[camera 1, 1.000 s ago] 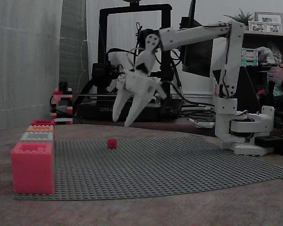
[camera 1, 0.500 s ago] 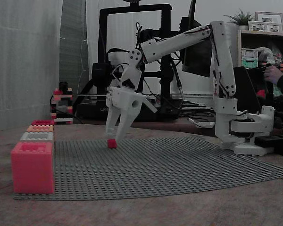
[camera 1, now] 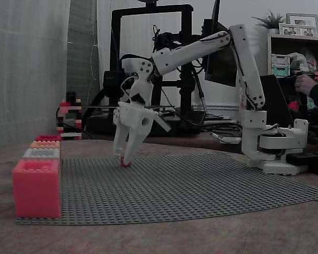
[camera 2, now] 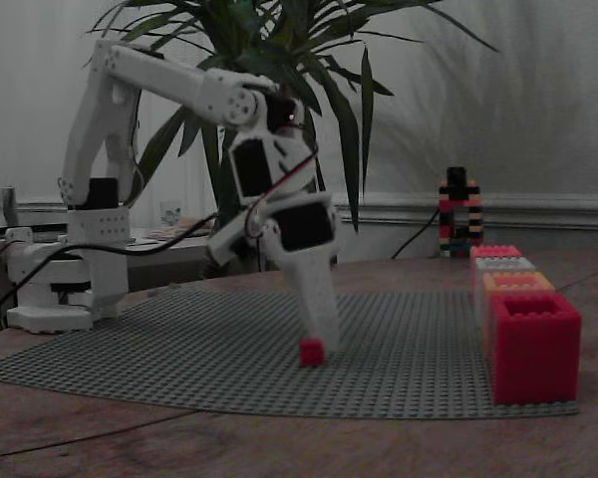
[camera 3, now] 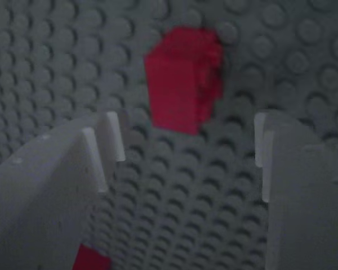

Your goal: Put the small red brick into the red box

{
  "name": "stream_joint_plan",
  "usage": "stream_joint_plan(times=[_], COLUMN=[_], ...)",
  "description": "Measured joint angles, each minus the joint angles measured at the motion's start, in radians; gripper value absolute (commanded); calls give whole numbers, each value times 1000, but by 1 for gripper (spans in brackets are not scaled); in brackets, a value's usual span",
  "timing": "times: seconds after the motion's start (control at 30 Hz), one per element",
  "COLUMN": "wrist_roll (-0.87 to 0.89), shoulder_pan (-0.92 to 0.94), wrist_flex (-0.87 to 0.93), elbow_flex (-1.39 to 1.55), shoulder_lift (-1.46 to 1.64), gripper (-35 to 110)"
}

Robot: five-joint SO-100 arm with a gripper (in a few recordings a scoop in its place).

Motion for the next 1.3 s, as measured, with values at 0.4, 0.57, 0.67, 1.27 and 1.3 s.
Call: stream_joint_plan(times=[0.4, 0.57, 0.67, 1.27, 1.3], wrist_roll=[-3, 2, -5, -402, -431], shoulder_pan=[32, 34, 41, 52, 52], wrist_flex=[9, 25, 23, 21, 12], elbow_flex=[-41, -61, -75, -716, -764], shoulder_lift=[-41, -57, -58, -296, -325], gripper=[4, 0, 0, 0, 0])
